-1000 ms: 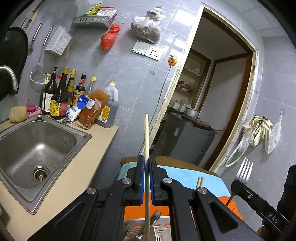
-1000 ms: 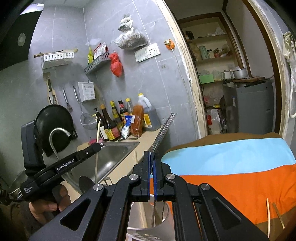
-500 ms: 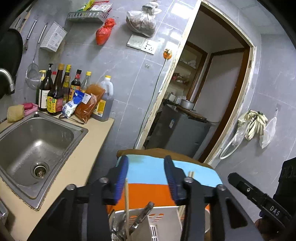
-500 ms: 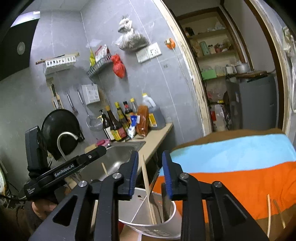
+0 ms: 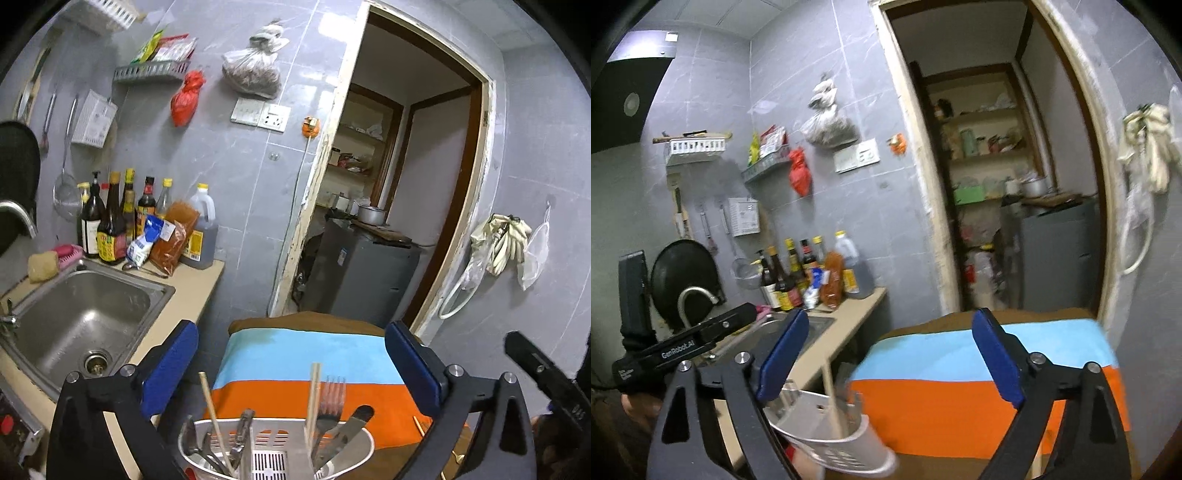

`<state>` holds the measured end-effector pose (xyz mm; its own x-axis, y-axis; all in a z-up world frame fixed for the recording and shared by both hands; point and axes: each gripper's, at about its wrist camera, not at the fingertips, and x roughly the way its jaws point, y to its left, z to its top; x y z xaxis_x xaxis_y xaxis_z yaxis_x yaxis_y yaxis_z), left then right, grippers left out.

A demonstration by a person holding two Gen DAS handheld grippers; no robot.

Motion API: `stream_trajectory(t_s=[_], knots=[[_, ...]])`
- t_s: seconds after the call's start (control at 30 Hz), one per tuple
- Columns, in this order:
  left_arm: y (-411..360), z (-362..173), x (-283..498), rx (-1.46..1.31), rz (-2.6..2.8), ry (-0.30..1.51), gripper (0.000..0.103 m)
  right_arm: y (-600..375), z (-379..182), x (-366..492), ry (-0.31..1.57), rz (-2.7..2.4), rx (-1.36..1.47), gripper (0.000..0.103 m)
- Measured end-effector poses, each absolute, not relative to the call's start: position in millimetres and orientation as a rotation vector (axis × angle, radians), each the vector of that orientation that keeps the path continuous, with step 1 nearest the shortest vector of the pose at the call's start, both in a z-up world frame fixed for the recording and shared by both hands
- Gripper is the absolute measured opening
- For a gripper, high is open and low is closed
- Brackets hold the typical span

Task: Organize utensils
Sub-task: 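Move both open tools back toward the last chopstick and spoon on the cloth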

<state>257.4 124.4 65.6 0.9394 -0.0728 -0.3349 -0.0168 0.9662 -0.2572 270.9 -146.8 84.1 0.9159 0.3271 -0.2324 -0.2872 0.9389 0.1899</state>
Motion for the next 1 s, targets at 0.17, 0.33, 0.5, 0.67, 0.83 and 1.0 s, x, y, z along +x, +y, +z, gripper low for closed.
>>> stream_trajectory(t_s=[0.17,0.33,0.5,0.67,0.83,1.0], knots=[[92.1,69.2,251.8,-0.221,-0.041,0.338,0.102,-177.6,94.9,255.3,0.247,0.251,0.096,0.092],[57.1,69.2,246.1,-0.222,-0.066,0.328,0.102,-206.3,101.8,244.4,0.237,0.215,0.066,0.101],[18.9,62.8,241.5,-0.200,-0.079,0.339,0.102,-244.7,98.7,239.9,0.253,0.181,0.057,0.101],[-17.3,53.0,238.4,-0.166,-0.093,0.357,0.102,-284.5,85.2,244.0,0.286,0.147,0.061,0.101],[-46.3,38.4,237.8,-0.158,-0.106,0.384,0.102,-315.9,65.5,256.9,0.362,0.091,0.042,0.101],[-70.4,20.1,243.0,-0.145,-0.114,0.436,0.102,-342.4,41.1,272.7,0.444,0.084,0.060,0.101]])
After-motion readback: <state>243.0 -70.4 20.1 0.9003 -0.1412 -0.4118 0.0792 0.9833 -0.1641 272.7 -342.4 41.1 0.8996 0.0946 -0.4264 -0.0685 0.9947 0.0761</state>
